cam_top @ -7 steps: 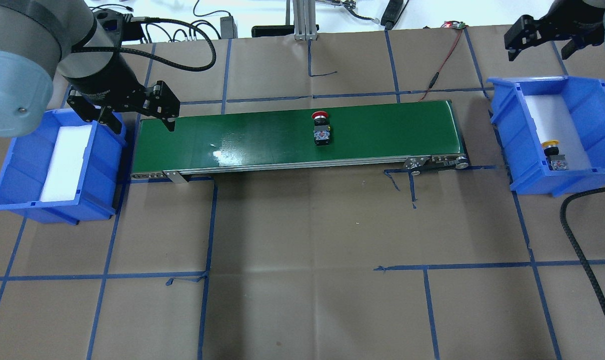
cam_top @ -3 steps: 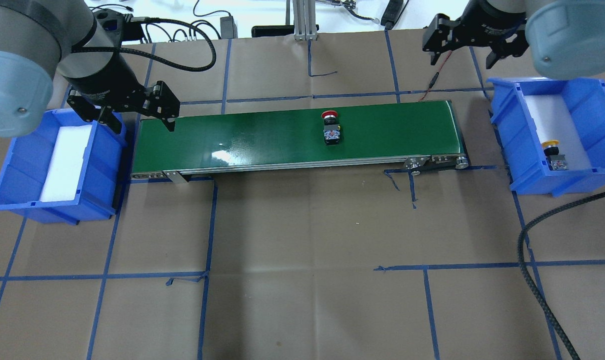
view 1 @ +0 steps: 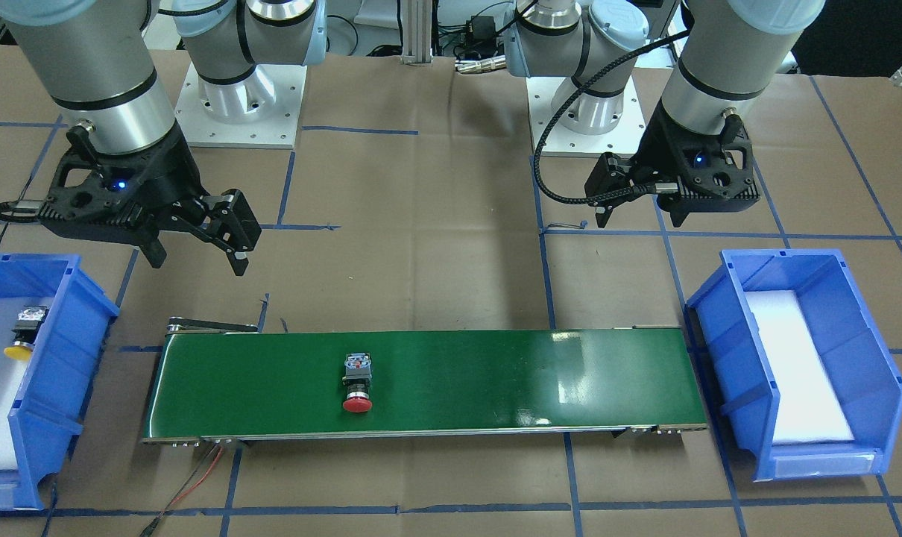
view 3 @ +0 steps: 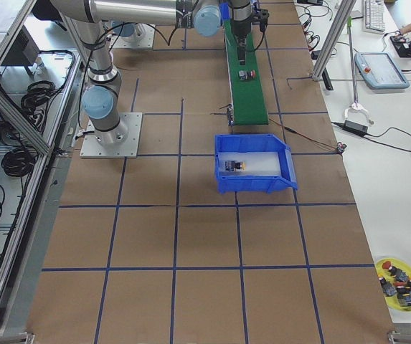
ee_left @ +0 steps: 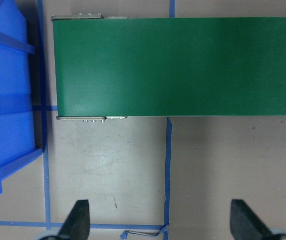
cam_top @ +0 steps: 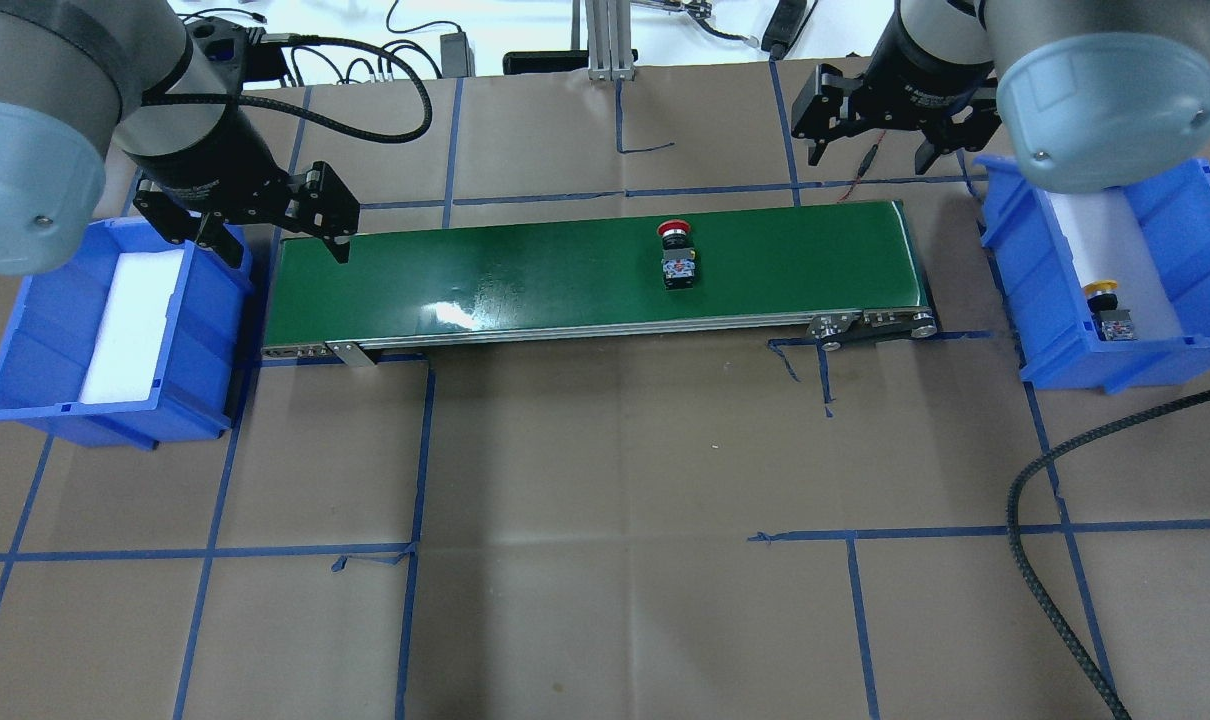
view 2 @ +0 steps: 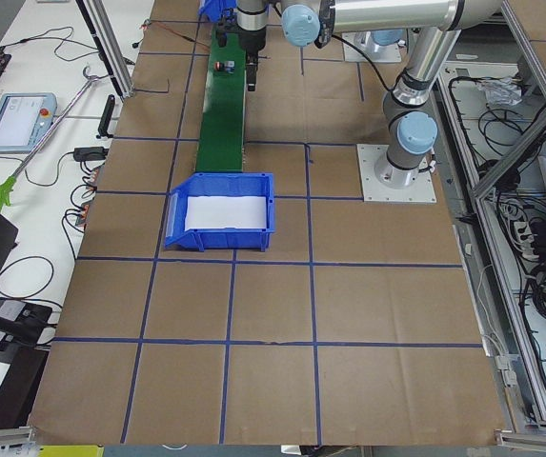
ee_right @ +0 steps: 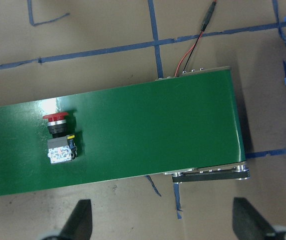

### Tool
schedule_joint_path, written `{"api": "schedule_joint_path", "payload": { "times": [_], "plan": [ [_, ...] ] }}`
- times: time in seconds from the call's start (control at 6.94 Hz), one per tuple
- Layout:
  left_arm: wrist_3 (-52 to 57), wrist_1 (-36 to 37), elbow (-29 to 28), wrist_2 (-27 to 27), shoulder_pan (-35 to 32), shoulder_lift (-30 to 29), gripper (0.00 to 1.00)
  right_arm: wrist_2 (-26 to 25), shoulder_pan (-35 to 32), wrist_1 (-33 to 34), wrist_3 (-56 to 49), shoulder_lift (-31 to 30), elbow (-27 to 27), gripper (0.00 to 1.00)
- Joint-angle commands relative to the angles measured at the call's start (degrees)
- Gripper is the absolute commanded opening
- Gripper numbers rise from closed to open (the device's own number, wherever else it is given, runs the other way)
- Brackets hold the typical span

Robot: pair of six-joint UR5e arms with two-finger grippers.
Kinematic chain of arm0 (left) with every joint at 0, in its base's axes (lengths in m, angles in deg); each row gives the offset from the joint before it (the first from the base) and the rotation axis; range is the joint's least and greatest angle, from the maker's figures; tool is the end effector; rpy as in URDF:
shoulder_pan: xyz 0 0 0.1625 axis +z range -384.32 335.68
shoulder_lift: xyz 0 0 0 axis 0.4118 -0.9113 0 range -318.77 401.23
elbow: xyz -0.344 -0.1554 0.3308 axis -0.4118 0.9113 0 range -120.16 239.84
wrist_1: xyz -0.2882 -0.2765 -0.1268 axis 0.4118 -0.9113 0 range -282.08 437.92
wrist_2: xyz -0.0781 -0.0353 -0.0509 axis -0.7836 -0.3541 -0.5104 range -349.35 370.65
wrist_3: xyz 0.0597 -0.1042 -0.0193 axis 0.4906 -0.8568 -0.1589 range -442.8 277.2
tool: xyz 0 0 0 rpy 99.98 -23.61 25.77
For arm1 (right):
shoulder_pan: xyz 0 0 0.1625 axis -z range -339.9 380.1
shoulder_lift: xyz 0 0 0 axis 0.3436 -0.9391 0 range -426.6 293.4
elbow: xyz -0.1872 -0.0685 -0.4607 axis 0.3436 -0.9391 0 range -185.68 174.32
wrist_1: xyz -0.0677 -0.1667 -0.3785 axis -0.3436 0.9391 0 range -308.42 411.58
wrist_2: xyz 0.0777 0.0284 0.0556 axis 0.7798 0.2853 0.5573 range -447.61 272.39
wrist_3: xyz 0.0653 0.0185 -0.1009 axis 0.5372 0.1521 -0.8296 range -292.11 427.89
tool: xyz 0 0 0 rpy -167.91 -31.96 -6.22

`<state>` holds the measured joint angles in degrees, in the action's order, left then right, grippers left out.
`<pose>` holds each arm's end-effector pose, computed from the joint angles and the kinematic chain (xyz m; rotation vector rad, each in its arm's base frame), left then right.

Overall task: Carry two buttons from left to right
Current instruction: 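Move the right gripper back over the conveyor toward the red button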

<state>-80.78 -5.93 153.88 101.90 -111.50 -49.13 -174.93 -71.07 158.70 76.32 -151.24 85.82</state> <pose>-0.1057 -0.5084 0.5155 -0.0222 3.1182 -0.0462 0.1504 -0.5581 0.5129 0.1880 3.0628 -0.2683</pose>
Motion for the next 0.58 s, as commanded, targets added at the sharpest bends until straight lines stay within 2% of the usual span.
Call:
{"api": "schedule_joint_path", "payload": {
  "times": [0.0, 0.14, 0.43],
  "plan": [
    [0.0, 0.0, 0.0, 0.07, 0.0, 0.01, 1.0, 1.02, -0.06, 0.2, -0.26, -0.18, 2.71, 0.99],
    [-0.09, 0.0, 0.0, -0.02, 0.0, 0.01, 1.0, 1.19, -0.15, 1.07, -0.35, -0.18, 4.63, 0.99],
    [-0.52, 0.0, -0.09, -0.02, 0.0, -0.08, 1.0, 0.76, -0.23, 2.39, -0.35, 0.95, 4.57, 0.99]
  ]
}}
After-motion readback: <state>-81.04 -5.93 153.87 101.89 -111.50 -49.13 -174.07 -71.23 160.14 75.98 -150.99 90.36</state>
